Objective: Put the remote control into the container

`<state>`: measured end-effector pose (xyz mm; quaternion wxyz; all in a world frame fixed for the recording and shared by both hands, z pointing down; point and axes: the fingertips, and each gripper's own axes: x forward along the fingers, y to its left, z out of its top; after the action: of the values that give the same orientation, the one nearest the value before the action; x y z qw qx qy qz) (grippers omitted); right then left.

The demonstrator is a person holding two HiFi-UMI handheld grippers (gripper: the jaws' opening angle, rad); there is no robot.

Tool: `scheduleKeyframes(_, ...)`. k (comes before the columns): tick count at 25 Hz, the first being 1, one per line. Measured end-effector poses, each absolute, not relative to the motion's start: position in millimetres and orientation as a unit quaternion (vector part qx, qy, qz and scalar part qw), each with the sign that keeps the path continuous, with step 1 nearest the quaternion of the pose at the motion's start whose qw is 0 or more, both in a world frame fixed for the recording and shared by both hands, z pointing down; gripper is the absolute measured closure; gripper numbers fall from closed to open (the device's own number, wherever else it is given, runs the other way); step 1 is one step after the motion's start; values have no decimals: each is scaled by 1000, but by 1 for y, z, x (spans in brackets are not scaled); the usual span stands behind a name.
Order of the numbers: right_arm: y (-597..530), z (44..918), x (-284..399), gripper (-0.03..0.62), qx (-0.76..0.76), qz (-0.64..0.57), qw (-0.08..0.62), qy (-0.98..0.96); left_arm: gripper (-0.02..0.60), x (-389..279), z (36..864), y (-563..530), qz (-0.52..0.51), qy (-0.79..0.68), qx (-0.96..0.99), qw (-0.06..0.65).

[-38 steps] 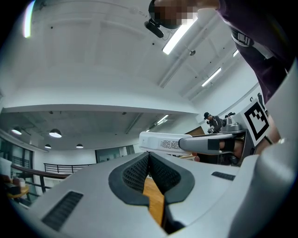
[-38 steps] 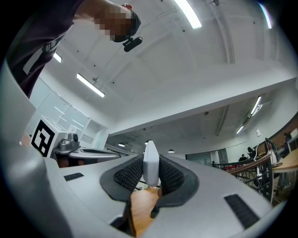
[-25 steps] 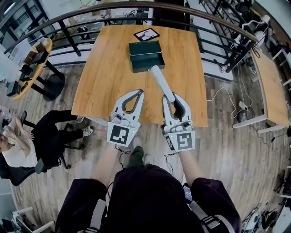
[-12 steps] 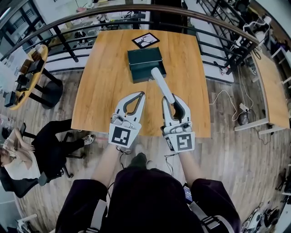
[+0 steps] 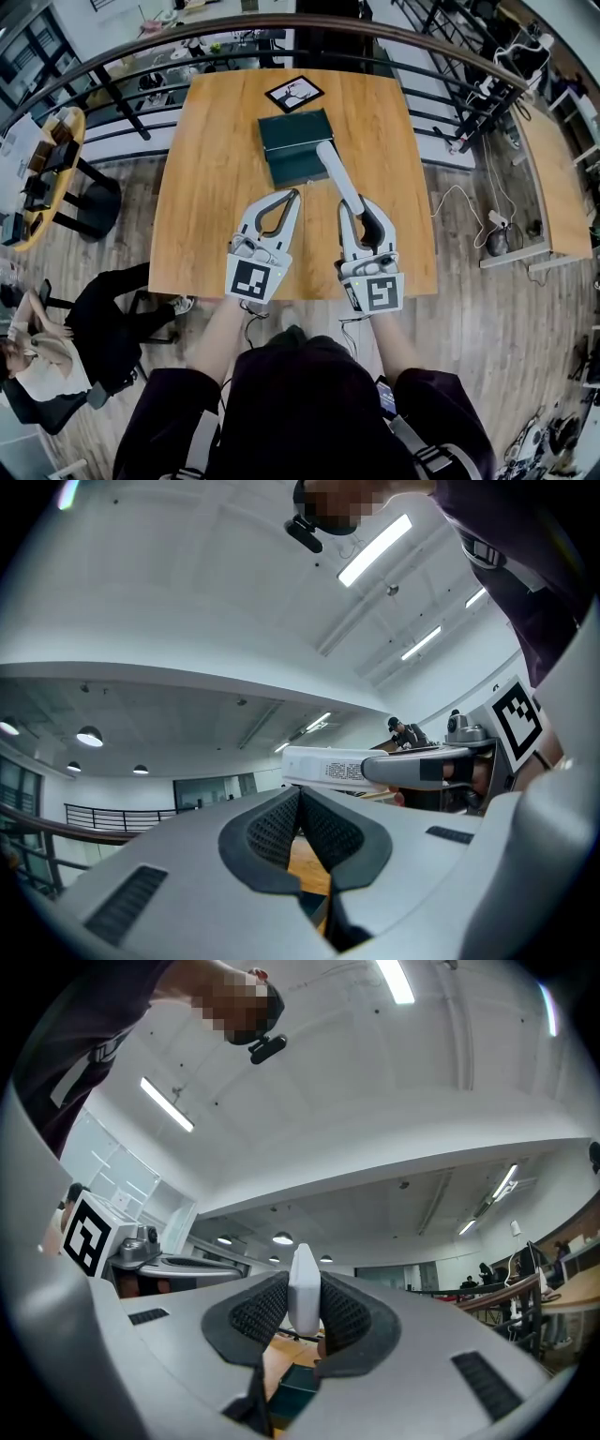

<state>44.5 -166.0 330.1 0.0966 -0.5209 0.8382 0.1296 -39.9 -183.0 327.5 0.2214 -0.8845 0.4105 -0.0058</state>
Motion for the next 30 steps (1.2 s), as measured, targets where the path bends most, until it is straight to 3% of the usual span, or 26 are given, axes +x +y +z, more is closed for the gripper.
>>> scheduleKeyframes(15, -237, 343, 9, 484, -529, 123, 82, 836, 571, -82, 338, -258, -2, 417, -885, 208)
scheduleKeyframes(30, -326, 378, 14, 484, -511, 103, 59, 852, 571, -82, 374, -348, -13, 440, -880, 178)
